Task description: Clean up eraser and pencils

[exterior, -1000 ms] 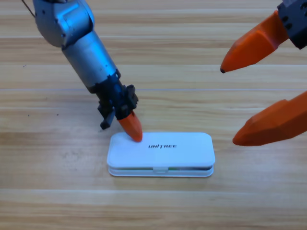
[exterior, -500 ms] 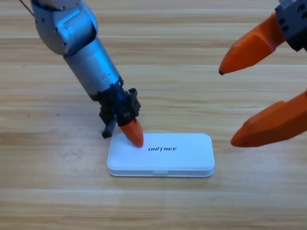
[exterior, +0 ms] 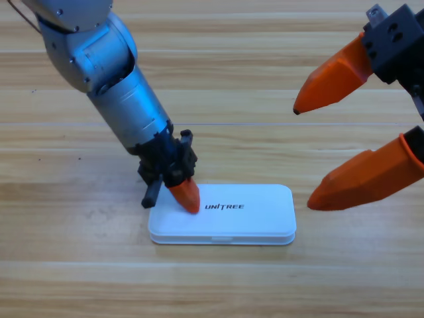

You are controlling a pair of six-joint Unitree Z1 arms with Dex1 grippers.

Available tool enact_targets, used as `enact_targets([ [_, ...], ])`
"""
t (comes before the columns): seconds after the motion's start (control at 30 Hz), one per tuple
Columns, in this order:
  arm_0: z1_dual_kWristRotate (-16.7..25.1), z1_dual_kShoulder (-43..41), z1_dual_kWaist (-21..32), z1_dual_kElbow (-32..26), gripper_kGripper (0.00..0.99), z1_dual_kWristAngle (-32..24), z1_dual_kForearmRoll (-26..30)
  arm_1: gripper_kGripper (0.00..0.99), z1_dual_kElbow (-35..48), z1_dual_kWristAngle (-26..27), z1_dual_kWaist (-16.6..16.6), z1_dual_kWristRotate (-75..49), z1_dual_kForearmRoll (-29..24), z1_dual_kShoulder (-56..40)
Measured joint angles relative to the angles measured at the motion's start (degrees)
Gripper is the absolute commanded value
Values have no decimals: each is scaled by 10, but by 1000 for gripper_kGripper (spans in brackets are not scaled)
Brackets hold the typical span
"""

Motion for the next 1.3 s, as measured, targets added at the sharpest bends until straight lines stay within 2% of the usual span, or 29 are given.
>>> enact_targets([
  [0.1, -7, -20, -8, 15, 0, 13, 5, 990, 0, 0, 0, 0, 0, 0],
  [0.23, -9, -68, -19, 19, 0, 26, 69, 990, 0, 0, 0, 0, 0, 0],
  [0.47, -13, -203, -47, -69, 0, 25, 201, 990, 0, 0, 0, 0, 0, 0],
  [0.6, -50, -248, -78, -88, 0, 22, 228, 990, 0, 0, 0, 0, 0, 0],
  [0.63, -54, -256, -84, -89, 40, 22, 229, 990, 0, 0, 0, 0, 0, 0],
  [0.7, -62, -267, -93, -89, 657, 16, 229, 990, 0, 0, 0, 0, 0, 0],
  [0.73, -63, -271, -99, -88, 916, 13, 229, 990, 0, 0, 0, 0, 0, 0],
  [0.77, -63, -276, -102, -88, 986, 12, 229, 990, 0, 0, 0, 0, 0, 0],
  [1.3, -73, -294, -109, -88, 990, 18, 229, 990, 0, 0, 0, 0, 0, 0],
])
